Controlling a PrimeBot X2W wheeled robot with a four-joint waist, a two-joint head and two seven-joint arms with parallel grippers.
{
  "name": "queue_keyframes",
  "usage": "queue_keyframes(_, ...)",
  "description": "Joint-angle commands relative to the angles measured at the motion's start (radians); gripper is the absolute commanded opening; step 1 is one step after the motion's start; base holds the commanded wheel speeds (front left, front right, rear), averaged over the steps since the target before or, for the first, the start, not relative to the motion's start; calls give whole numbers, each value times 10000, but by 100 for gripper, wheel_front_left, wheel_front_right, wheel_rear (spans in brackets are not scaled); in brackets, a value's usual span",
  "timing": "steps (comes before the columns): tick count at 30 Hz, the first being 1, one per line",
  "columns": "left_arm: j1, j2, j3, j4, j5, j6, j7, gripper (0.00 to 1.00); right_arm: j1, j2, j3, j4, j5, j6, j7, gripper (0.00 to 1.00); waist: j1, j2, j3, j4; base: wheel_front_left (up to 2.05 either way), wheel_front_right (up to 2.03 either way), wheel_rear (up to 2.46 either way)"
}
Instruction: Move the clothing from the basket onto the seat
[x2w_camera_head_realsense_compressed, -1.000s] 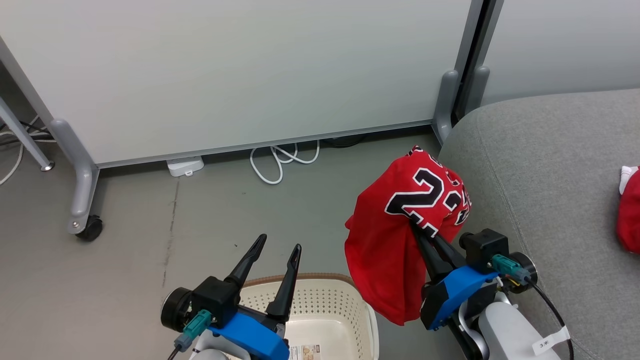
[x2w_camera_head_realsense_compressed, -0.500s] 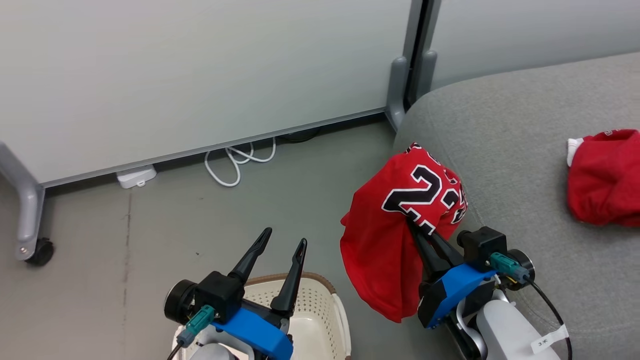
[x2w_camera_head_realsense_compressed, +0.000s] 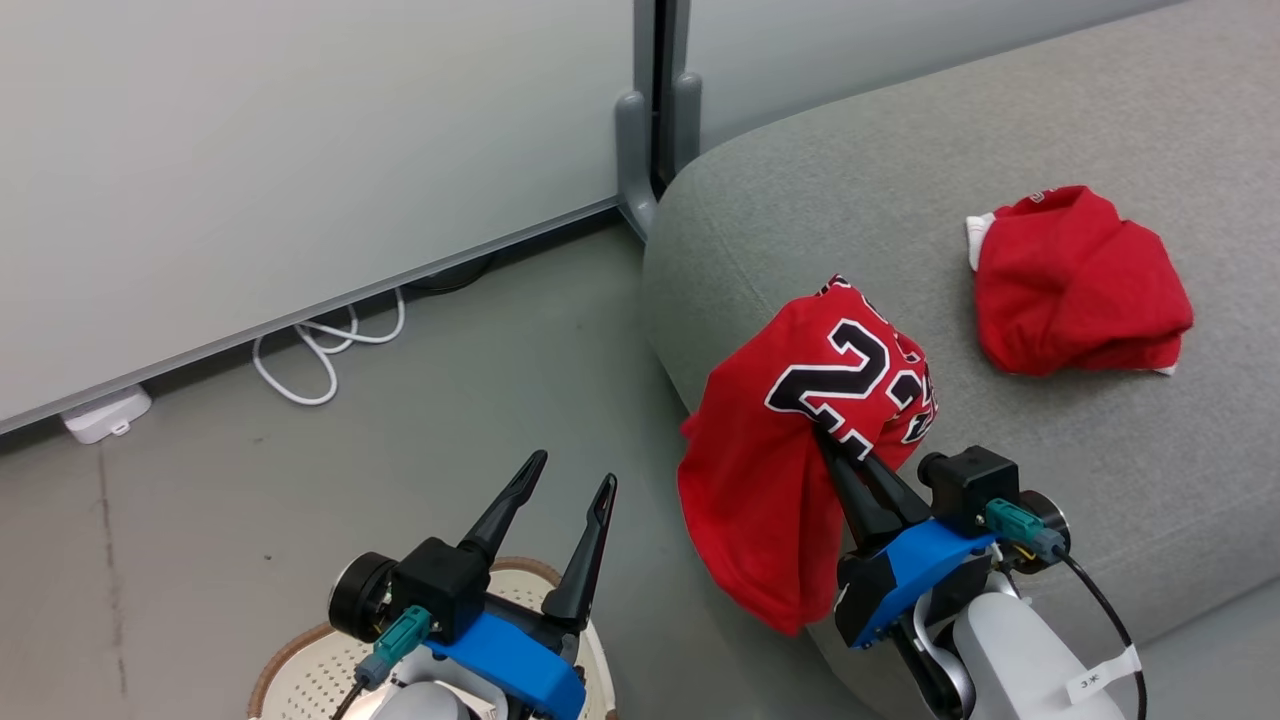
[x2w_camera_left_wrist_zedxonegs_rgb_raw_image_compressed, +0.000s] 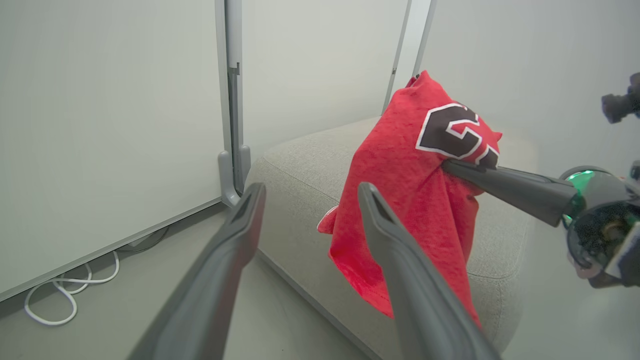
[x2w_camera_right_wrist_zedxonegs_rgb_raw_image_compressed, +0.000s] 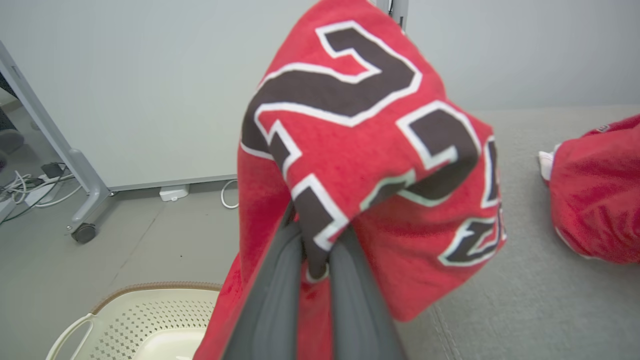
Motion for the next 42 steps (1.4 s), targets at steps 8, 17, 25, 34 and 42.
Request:
queue_keyframes(8, -279, 134, -61, 59, 14, -76, -45, 100, -141, 1, -33, 37, 123, 5, -166, 0, 0, 0, 225, -1082, 0, 0, 0)
queue_keyframes(17, -301, 202, -110, 79, -27, -76, -45, 100, -134, 1, 85, 154, 229, 5, -245, 0, 0, 0, 253, -1684, 0, 0, 0)
queue_keyframes(25, -263, 202, -168, 93, -61, -76, -45, 100, -86, 1, 54, 234, 256, 5, -310, 0, 0, 0, 220, -1856, 0, 0, 0)
queue_keyframes(34, -291, 266, -202, 95, -46, -77, -45, 100, -83, 1, 57, 240, 364, 5, -342, 0, 0, 0, 297, -1829, 0, 0, 0)
queue_keyframes(42, -424, 474, -122, -67, 101, -77, -46, 100, -1010, 1, -71, 60, 664, 5, -365, 0, 0, 0, 769, -1940, 0, 0, 0)
